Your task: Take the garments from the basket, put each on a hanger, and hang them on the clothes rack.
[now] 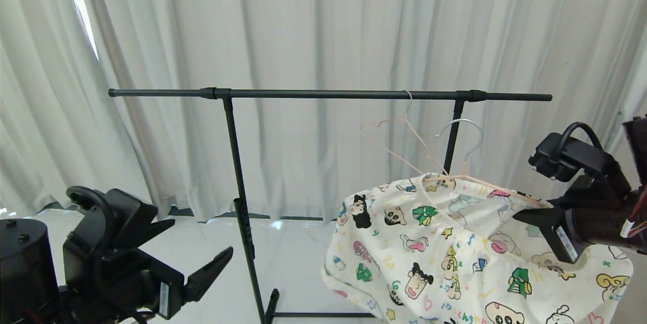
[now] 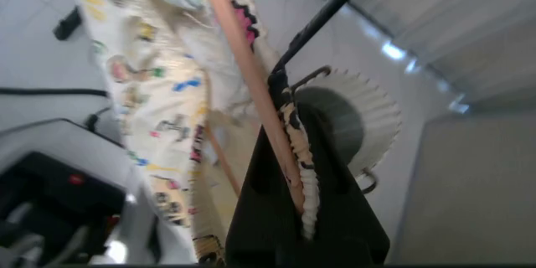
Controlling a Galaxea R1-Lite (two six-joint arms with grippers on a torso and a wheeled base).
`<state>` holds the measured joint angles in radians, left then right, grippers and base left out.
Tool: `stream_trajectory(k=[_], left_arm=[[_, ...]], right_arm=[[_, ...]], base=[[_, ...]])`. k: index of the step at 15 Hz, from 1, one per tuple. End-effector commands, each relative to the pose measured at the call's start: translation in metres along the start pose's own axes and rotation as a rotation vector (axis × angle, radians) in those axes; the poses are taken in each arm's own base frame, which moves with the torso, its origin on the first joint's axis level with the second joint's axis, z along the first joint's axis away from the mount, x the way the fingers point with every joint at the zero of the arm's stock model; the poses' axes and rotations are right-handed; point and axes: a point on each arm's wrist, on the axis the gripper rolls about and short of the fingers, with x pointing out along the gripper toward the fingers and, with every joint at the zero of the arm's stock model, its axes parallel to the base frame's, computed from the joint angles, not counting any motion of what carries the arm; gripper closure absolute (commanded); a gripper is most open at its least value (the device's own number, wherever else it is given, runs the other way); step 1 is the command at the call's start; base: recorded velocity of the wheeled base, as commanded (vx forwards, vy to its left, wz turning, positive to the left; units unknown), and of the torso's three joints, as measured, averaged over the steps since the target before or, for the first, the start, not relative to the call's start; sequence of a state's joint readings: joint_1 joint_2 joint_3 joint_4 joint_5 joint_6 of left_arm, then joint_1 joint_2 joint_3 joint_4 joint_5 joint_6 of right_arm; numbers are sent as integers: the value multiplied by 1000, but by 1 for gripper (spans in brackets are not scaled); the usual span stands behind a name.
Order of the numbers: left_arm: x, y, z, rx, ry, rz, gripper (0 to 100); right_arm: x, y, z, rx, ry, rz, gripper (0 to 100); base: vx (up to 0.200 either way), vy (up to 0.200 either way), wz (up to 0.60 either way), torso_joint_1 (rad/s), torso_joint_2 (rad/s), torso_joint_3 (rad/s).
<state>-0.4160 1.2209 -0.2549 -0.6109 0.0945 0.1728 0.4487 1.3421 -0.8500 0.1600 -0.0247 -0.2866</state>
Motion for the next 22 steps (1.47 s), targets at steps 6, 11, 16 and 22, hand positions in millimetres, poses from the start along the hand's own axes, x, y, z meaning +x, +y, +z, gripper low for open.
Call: stream_trajectory(k=[6, 11, 16, 22], left_arm=[[9, 5, 9, 7, 25, 179, 0], [10, 5, 11, 44, 24, 187, 0], [10, 3, 12, 48, 17, 173, 0], [9, -3, 13, 60, 11, 142, 0]], right_arm=[[27, 16, 36, 333, 58, -4, 100], [50, 20, 73, 384, 35, -14, 100], [56, 23, 92, 410, -8, -1, 100], [60, 27, 104, 404, -34, 14, 100]], base=[[0, 0, 0, 0, 0, 0], [0, 0, 0, 0, 0, 0], [0, 0, 0, 0, 0, 0], [200, 0, 0, 2, 1, 2]])
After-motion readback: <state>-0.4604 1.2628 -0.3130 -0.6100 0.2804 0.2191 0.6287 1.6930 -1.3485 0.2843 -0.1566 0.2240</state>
